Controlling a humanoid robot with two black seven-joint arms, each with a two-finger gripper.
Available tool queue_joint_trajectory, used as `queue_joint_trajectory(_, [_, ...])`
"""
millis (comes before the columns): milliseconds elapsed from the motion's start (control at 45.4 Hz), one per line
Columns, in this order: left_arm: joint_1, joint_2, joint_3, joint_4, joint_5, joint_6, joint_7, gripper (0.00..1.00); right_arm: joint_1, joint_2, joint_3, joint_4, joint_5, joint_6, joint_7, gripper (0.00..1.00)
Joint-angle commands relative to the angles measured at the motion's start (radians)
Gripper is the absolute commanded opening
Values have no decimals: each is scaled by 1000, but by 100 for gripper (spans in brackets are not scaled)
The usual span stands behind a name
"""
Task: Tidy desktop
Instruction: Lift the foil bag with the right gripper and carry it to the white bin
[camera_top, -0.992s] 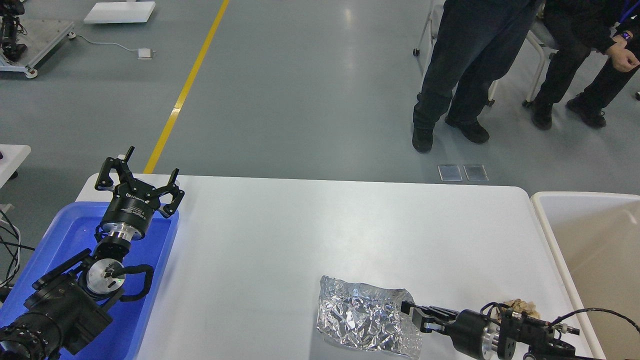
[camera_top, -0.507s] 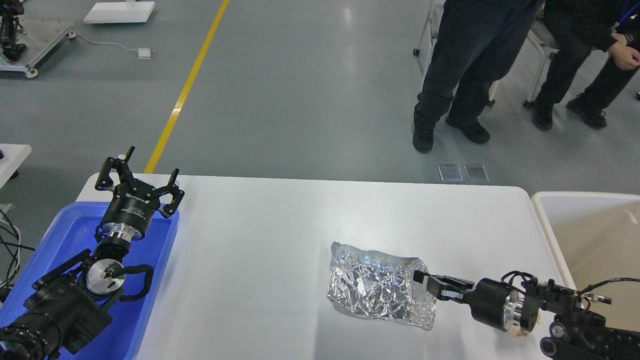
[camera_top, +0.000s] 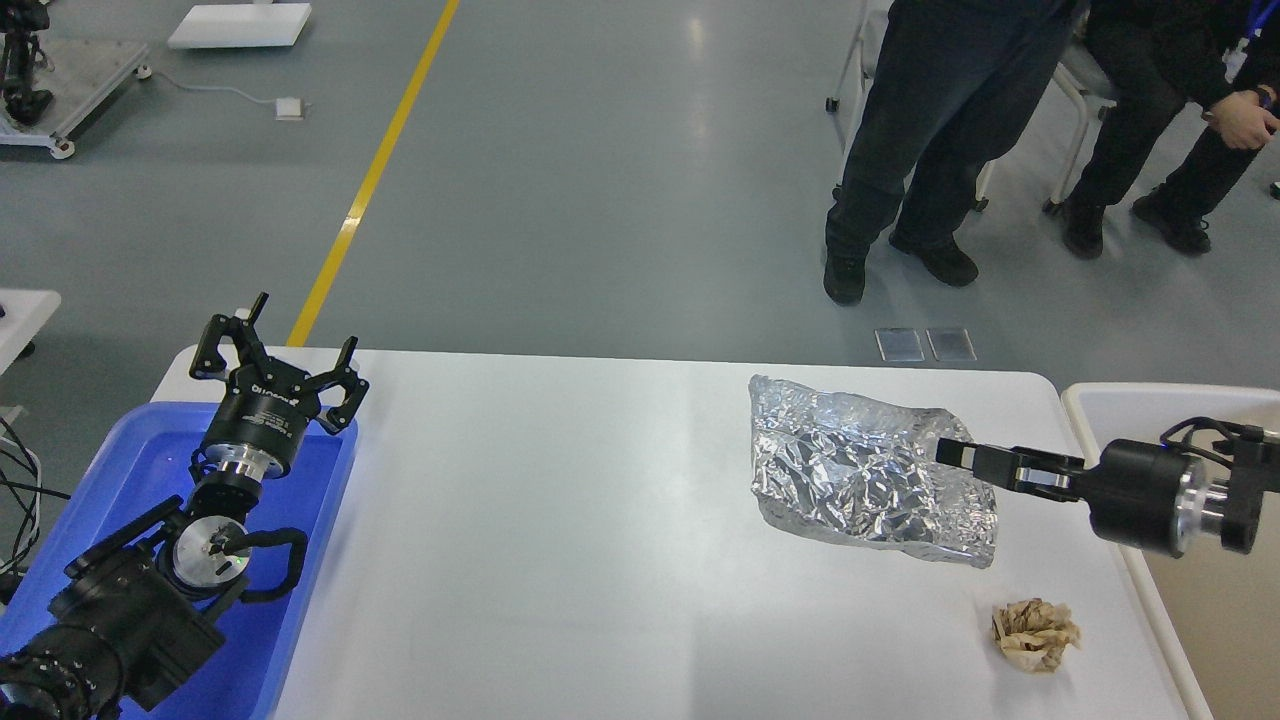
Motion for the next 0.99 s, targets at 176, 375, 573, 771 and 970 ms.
queue_joint_trajectory(176, [0, 0, 0, 0, 0, 0, 0, 100, 49, -71, 1, -169, 160, 80, -138, 0])
queue_joint_trajectory(375, [0, 0, 0, 0, 1, 0, 0, 100, 44, -60, -5, -419, 341, 120, -139, 0])
queue_joint_trajectory(573, [0, 0, 0, 0, 0, 0, 0, 100, 31, 8, -18, -711, 567, 148, -142, 0])
queue_joint_trajectory(771, [0, 0, 0, 0, 0, 0, 0, 100, -14, 86, -18, -982, 731, 195, -147, 0])
queue_joint_trajectory(970, [0, 0, 0, 0, 0, 0, 0, 100, -104, 162, -15, -1139, 793, 203, -138, 0])
